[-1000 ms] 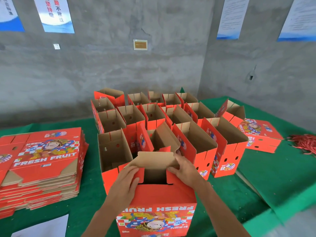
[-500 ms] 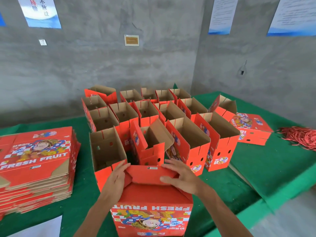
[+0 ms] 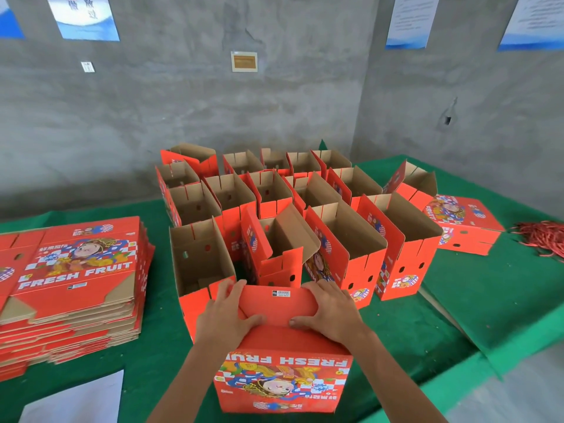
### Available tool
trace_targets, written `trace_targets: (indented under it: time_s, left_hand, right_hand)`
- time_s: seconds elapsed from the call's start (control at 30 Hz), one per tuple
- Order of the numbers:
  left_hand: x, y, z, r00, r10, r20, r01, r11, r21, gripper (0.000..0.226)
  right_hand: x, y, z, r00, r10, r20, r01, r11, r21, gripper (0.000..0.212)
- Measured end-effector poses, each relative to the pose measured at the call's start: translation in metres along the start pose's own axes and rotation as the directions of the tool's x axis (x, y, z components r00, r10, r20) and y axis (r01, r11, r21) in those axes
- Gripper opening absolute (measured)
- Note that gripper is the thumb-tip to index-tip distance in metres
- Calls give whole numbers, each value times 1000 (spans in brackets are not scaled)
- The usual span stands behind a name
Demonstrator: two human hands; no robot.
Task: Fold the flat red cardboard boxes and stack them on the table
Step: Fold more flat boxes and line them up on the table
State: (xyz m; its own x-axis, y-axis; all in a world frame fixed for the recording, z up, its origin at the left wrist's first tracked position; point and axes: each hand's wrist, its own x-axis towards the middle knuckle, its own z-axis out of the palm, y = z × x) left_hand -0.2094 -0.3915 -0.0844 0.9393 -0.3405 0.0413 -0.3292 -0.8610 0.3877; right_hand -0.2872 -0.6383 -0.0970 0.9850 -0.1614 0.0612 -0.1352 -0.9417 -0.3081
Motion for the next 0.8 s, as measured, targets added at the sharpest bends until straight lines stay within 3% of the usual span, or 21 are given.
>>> trace_targets:
  time_s: [0.13, 0.23, 0.3, 0.37, 0.43, 0.53, 0.67, 0.8]
  left_hand:
    - [-4, -2, 3, 1000, 10, -15, -10, 1000, -5, 67]
    - [-3, -8, 3, 999, 3, -37, -4, 1000, -31, 61]
    - [-2, -10, 2, 998, -17, -53, 14, 998, -60, 58]
    - [-1, -13, 3, 998, -23, -58, 19, 997, -76, 58]
    - [-2, -16, 4, 998, -28, -63, 23, 996, -81, 58]
    - [-4, -21, 1, 996, -54, -73, 47, 995, -90, 58]
    - [-9, -20, 0, 998, -37, -58, 32, 996, -85, 57]
    - [-17, -13, -4, 996, -64, -68, 56, 993, -106, 57]
  right_hand:
    - [-2, -4, -3, 993, 74, -90, -55, 978, 202, 65]
    - [-3, -3, -8, 919, 332, -213, -169, 820, 546, 53]
    - [-3, 1, -14, 851, 519, -85, -338, 664, 667, 61]
    - [-5, 10, -15, 780, 602, 170, -541, 512, 667, 70]
    - [-15, 21, -13, 711, 554, 433, -681, 387, 622, 75]
    - [-36, 34, -2, 612, 434, 661, -789, 391, 474, 82]
    - [-52, 36, 6, 553, 331, 764, -805, 447, 389, 67]
    - [-60, 35, 10, 567, 225, 793, -824, 160, 543, 61]
